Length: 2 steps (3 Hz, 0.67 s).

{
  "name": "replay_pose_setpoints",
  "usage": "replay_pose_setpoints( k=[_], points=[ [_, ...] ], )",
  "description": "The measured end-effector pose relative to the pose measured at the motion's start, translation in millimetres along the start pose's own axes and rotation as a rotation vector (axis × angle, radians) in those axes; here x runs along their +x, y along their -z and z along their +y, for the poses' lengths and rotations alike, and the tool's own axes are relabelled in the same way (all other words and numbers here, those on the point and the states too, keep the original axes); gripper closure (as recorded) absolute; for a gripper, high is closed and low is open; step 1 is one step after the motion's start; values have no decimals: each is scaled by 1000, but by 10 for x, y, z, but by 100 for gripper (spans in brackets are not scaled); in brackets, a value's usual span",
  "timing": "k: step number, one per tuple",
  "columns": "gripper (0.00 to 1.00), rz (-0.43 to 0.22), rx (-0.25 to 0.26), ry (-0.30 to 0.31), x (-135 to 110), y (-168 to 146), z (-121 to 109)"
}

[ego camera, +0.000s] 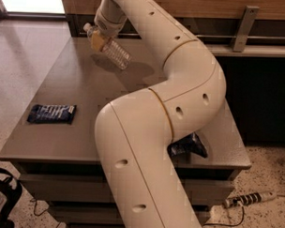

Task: Knock water bottle over

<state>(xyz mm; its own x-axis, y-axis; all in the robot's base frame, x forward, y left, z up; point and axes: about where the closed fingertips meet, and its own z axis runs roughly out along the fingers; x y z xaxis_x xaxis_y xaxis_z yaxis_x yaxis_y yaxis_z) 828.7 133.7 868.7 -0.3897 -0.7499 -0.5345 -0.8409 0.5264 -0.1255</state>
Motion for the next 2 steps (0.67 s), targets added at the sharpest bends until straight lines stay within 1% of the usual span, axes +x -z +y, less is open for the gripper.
replay_pose_setpoints(
  k=[1,2],
  points=[
    [100,-15,-45,-3,20,-211,72],
    [100,-29,-73,1,10,-320,118]
  ],
)
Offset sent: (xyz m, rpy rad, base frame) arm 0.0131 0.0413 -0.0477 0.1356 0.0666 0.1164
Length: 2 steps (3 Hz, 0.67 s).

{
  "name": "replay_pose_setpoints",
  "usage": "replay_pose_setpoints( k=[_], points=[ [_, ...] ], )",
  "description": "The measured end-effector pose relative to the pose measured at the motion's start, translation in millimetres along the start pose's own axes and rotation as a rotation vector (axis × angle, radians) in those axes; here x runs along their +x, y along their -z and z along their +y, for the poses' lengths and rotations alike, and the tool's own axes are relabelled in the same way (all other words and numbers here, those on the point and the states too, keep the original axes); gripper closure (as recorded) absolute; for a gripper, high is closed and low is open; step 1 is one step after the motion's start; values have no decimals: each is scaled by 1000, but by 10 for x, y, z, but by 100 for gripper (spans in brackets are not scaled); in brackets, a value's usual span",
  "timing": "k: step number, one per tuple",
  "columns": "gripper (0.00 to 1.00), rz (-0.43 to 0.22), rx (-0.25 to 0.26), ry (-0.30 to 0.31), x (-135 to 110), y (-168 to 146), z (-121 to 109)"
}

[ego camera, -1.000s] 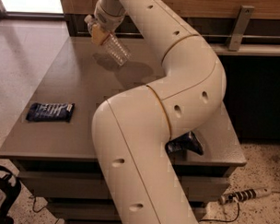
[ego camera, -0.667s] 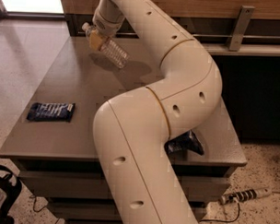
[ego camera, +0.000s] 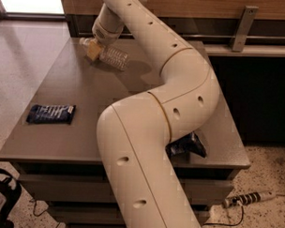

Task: Knock water bottle over

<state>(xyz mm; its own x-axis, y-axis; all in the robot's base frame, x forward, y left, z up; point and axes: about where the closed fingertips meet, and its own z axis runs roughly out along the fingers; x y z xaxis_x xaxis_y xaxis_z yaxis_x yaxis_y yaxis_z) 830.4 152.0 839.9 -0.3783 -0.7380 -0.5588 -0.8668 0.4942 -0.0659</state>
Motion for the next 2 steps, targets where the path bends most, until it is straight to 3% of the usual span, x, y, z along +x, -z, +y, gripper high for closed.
replay_pose_setpoints(
  k=[1,2],
  points=[
    [100,-22,-45,13,-31,-166,79],
    [84,-23,-45,13,-32,-164,80]
  ],
)
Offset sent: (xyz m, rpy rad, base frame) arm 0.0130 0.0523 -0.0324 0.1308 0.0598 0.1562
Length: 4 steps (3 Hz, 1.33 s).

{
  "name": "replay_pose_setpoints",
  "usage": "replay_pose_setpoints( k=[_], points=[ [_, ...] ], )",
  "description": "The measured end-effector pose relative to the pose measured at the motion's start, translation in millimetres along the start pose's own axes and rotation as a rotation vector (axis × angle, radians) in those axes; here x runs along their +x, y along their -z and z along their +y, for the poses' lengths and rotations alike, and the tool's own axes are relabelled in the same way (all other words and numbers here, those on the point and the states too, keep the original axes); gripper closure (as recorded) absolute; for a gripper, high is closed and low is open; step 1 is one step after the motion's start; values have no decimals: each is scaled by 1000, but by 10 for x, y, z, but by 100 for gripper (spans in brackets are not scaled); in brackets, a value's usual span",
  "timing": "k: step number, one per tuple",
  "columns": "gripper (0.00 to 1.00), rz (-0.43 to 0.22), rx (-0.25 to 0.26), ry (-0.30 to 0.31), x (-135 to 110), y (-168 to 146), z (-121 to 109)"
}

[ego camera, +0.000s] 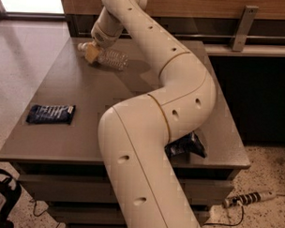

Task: Knock water bottle over

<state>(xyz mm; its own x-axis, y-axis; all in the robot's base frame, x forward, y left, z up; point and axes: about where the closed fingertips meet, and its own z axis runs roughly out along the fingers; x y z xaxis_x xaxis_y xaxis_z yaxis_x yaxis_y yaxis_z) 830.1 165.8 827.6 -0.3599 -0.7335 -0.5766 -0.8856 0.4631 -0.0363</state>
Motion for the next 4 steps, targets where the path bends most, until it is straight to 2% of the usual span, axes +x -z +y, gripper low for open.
replay_pose_setpoints(
  k=[3,4],
  points=[
    [13,8,-8,-1,12,-68,20],
    [0,8,-8,-1,11,-69,21]
  ],
)
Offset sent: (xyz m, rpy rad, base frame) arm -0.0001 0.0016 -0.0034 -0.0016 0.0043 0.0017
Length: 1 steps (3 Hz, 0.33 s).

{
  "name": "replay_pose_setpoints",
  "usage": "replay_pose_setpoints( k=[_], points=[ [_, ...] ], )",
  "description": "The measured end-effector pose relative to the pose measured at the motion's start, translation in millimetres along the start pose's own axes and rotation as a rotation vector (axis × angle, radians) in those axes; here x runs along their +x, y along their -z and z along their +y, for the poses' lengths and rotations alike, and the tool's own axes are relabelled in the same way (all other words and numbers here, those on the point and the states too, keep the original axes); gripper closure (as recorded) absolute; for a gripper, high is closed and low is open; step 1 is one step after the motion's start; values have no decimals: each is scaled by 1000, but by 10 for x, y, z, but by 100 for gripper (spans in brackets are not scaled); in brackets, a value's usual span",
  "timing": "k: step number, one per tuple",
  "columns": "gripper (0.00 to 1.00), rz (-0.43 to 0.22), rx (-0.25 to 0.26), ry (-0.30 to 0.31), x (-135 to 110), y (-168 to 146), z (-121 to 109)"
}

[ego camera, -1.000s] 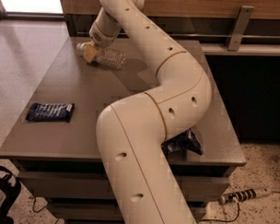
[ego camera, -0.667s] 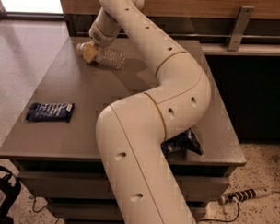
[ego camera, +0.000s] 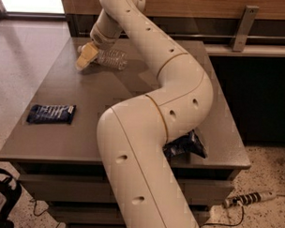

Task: Knock water bottle over

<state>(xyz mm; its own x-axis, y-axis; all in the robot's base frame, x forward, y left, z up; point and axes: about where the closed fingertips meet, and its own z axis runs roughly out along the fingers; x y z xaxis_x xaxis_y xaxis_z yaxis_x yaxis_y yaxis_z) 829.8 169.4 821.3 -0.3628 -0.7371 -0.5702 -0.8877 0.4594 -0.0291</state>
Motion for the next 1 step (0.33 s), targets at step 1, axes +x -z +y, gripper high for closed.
replay_pose_setpoints(
  k=[1],
  points=[
    [0,0,0,0,0,-1,0]
  ],
)
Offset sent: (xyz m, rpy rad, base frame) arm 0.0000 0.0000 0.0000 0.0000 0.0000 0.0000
